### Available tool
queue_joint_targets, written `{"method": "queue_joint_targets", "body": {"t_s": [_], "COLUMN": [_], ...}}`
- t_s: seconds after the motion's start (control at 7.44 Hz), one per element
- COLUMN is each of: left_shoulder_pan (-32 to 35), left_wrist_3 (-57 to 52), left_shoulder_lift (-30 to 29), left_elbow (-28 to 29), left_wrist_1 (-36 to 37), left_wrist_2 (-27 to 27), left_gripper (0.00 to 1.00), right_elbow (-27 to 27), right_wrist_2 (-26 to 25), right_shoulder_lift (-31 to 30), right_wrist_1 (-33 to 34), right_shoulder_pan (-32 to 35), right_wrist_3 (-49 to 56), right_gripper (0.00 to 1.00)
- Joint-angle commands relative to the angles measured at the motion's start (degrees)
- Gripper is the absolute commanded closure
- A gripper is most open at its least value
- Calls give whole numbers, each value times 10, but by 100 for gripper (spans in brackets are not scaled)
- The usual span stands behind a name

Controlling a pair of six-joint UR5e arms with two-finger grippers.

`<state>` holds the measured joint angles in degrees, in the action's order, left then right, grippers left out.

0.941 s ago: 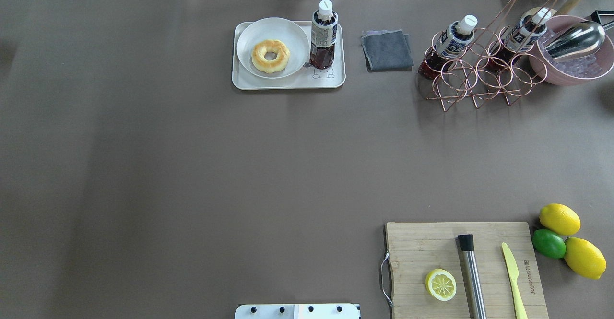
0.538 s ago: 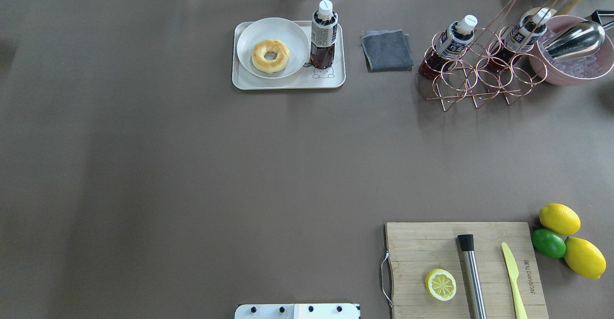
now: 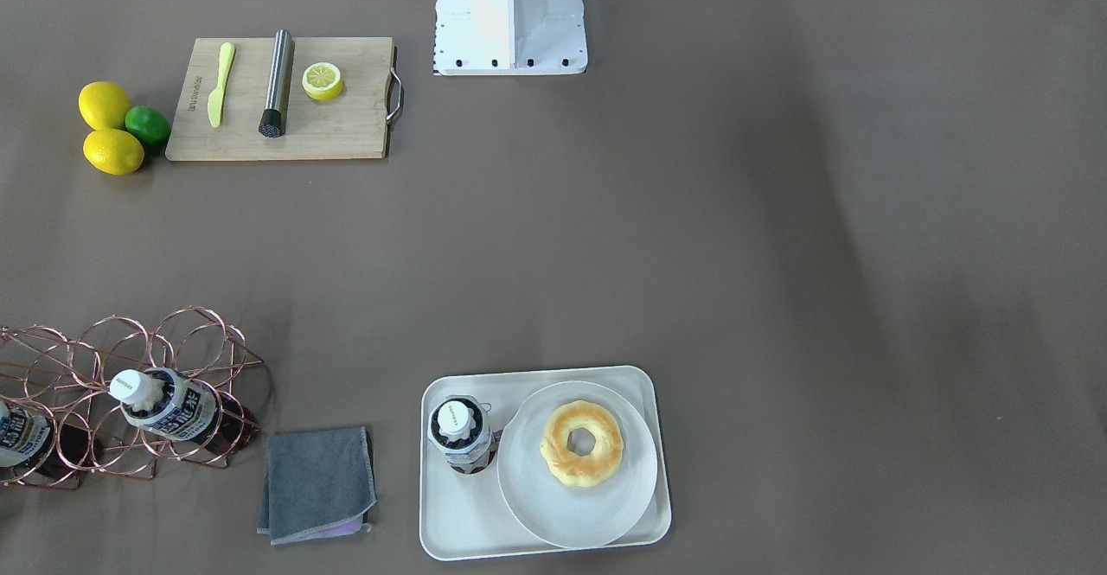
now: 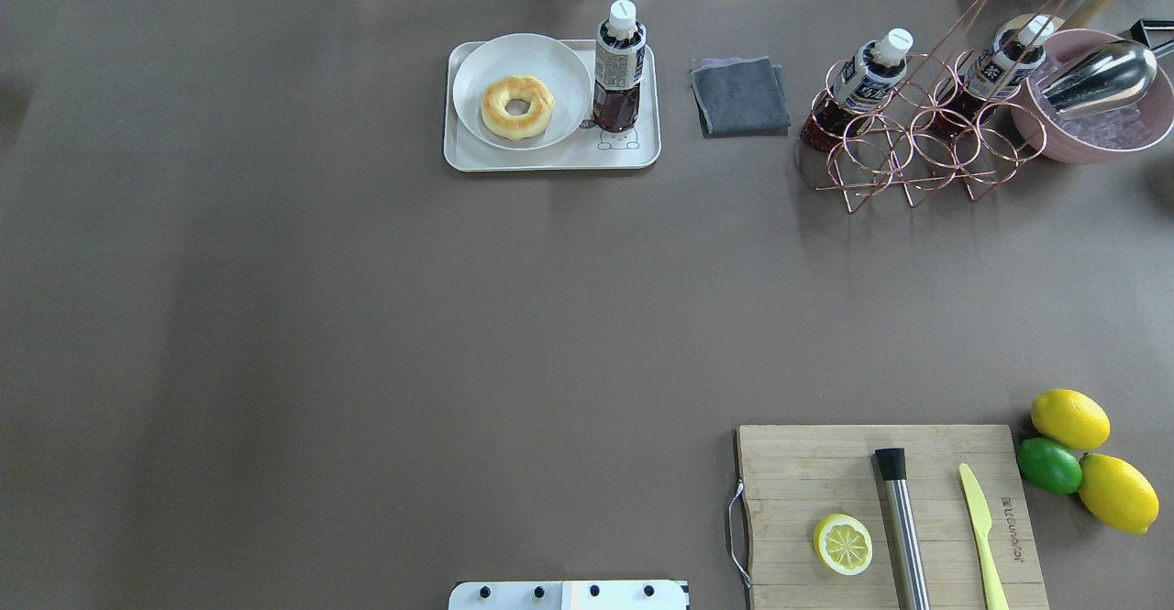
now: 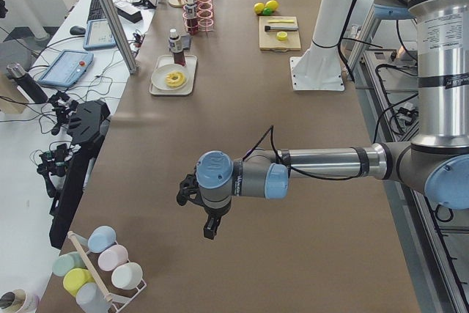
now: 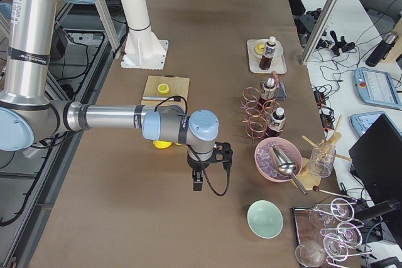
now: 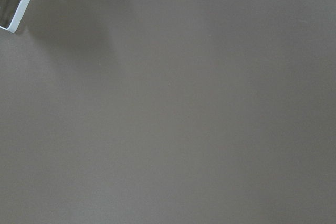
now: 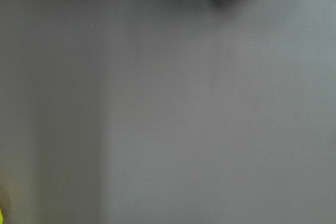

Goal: Place tea on tray

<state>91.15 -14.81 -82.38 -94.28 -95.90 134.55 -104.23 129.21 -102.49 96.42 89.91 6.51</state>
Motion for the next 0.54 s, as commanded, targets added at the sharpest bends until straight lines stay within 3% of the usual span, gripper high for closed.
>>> {"method": "queue_joint_targets", "body": {"t_s": [0.0,0.4], "left_shoulder_pan": [10,12], "left_wrist_3": [-2,-2], "left_shoulder_lift": [13,14], "left_elbow": [-10,-9], "left_wrist_1": [-3,-1], "left_wrist_2": [-1,-4], "left_gripper": [1,1], "right_elbow": [-4,-7], "right_wrist_2": [0,0], "right_shoulder_lift": [-2,1], "right_wrist_1": [0,0], "right_shoulder_pan": [0,3], "right_wrist_3": [2,0], "right_gripper": [0,0]}}
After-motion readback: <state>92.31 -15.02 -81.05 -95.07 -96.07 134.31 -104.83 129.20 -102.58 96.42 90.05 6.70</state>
